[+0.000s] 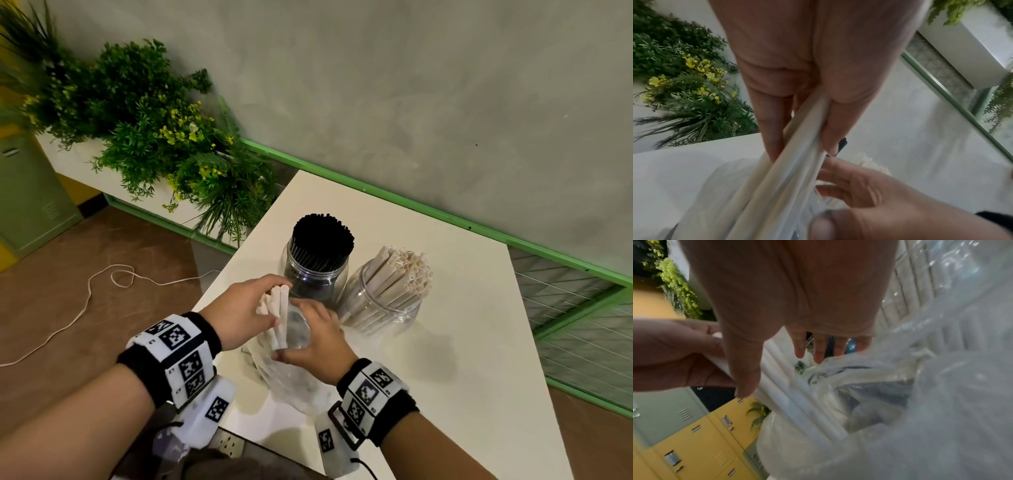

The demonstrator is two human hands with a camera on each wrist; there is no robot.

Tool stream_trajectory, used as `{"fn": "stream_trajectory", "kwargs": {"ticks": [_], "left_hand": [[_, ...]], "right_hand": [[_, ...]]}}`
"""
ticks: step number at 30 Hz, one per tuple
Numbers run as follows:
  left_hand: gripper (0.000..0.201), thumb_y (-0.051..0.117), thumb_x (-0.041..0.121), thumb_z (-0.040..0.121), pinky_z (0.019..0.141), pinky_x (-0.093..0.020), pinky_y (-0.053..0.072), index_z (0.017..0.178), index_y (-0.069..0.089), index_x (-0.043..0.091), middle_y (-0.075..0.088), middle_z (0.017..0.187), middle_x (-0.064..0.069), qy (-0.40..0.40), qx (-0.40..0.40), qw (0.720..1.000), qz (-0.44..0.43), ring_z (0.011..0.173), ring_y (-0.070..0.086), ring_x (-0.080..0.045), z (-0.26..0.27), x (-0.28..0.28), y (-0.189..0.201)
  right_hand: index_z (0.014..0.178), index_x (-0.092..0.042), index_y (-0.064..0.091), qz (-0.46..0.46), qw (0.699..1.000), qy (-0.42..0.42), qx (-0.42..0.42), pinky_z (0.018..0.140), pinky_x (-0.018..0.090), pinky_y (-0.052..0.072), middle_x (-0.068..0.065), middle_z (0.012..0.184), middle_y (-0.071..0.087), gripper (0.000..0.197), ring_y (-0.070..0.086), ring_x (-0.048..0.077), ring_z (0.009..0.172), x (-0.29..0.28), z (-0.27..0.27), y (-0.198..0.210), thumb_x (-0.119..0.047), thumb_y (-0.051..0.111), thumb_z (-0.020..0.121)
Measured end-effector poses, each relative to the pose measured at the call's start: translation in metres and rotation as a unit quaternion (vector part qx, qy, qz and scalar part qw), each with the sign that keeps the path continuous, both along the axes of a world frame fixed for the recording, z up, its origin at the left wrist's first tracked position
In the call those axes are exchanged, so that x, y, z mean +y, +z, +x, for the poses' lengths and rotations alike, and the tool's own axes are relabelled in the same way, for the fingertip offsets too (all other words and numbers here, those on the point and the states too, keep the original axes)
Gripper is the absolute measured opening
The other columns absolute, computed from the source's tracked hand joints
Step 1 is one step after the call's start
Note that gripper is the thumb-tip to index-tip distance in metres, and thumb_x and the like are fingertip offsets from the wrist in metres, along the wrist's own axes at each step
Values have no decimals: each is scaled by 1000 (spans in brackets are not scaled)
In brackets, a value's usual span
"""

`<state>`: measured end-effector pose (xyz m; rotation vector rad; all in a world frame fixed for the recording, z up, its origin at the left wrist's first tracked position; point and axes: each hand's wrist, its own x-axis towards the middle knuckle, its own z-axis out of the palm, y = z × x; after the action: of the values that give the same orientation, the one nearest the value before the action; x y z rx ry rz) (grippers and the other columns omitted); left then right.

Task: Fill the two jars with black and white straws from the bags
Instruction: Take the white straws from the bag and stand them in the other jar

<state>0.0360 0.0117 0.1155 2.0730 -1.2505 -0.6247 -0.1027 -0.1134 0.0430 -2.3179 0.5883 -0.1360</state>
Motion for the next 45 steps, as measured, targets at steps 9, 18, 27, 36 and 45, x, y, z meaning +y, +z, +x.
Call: {"fn": "stream_trajectory", "kwargs": {"ticks": [9,18,27,36,45], "left_hand": [[65,75,10,77,85,-19,49,126,42,38,62,117,1,56,231,965,-113,97,62,-8,-14,-1,-5],[53,47,-7,92,89,-14,45,134,39,25,55,131,-2,17,341,935,-101,110,56,-6,-19,6,0],[40,41,-1,96,73,-16,52,128,46,22,57,127,-1,62,375,911,-161,100,59,-7,-21,-2,5],[27,58,28,91,114,-31,20,116,55,40,23,153,5,86,44,995,-22,143,19,-15,-6,14,-30],[53,62,25,87,91,-25,45,137,44,21,47,136,-3,88,44,991,90,99,62,-17,-19,5,-58]], "right_hand": [[124,-34,55,51,994,-23,-90,97,36,35,-17,113,58,72,43,18,110,16,23,-11,-61,62,57],[92,-28,64,110,985,-59,-123,86,51,47,-3,89,69,28,61,28,94,16,31,-20,-35,63,65],[92,-33,66,186,966,-65,-167,81,46,55,7,92,71,23,67,28,88,24,27,-5,-24,69,72],[111,-17,58,79,967,-128,-204,77,29,51,2,94,63,33,60,11,85,5,14,-1,-10,66,80],[107,-28,54,176,926,-147,-299,78,31,53,-15,90,62,47,60,10,84,5,4,13,1,69,75]]}}
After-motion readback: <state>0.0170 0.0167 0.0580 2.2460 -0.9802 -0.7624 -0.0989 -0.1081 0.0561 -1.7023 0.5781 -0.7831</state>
